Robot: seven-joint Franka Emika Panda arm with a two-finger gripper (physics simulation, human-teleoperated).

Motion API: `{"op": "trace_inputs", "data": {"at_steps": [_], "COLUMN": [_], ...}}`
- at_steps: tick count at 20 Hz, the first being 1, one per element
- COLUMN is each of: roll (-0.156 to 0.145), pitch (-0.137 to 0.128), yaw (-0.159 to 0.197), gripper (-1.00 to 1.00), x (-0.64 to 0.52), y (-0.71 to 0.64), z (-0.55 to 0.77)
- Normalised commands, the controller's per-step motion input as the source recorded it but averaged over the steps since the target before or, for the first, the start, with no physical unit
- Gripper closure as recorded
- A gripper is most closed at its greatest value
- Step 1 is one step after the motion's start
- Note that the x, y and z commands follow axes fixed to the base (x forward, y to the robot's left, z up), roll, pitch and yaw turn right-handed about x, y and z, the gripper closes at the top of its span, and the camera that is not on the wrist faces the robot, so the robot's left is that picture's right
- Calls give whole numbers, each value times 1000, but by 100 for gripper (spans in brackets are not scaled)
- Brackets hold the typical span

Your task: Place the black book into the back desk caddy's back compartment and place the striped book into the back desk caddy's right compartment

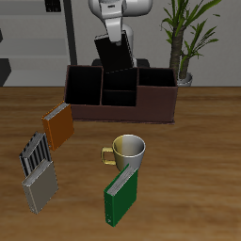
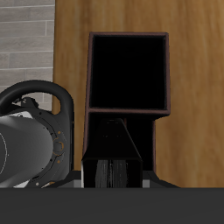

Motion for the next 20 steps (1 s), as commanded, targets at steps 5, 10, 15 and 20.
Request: {"op": "trace_inputs", "data": {"at_steps": [5, 10, 15, 20], "roll": [-7, 4, 9, -7], "pitch": [45, 62, 35, 28], "yaw": [-31, -17, 13, 15], "gripper": [100, 100, 100, 100], "x": [31, -20, -8, -16], "y": [-14, -12, -5, -49], "z": [-111, -207, -170, -90]}}
